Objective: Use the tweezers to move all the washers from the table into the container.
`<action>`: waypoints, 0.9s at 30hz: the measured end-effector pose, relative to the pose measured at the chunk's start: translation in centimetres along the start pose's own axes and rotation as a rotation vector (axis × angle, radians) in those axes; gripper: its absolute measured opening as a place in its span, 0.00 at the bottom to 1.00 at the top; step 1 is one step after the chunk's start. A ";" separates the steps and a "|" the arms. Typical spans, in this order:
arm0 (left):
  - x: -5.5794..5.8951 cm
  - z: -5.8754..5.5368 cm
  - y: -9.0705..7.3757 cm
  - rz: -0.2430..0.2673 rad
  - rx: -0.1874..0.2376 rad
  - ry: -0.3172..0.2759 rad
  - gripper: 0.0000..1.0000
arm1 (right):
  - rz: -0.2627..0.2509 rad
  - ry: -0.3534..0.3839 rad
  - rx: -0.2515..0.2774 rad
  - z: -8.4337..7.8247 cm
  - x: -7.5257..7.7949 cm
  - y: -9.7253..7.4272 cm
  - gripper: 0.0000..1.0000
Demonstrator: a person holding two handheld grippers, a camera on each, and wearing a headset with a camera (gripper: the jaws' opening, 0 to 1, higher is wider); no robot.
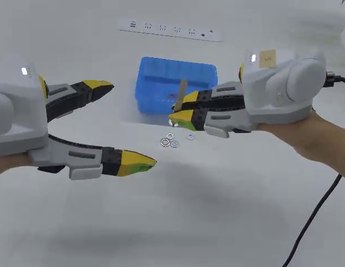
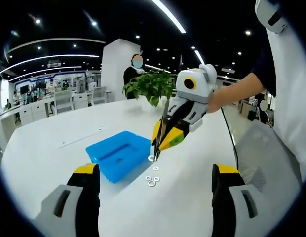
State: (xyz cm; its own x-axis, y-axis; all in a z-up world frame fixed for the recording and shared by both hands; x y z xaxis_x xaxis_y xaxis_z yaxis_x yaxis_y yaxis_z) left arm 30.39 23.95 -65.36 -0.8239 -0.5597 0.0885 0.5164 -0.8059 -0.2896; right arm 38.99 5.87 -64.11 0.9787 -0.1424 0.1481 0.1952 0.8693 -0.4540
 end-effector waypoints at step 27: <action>-1.9 -0.6 -2.6 0.165 0.080 -0.078 1.00 | -0.131 0.056 0.019 -1.6 9.0 4.2 0.09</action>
State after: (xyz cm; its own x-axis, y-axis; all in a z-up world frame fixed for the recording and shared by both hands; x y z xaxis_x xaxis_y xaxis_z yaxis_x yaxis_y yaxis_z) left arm 30.44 27.21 -65.39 -0.7075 -0.6964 0.1205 0.6627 -0.7129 -0.2295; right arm 48.77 7.50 -66.10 0.9469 -0.2812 0.1561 0.3213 0.8501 -0.4173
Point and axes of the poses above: the centre of the closed fingertips' face, and the gripper's own axes: y roughly forward along the fingers, x roughly to its right, z roughly out of its top, the point moved 9 cm from there along -y, roughly backward along the fingers, and after that the axes turned 6 degrees about -z, right-handed, at the moved point
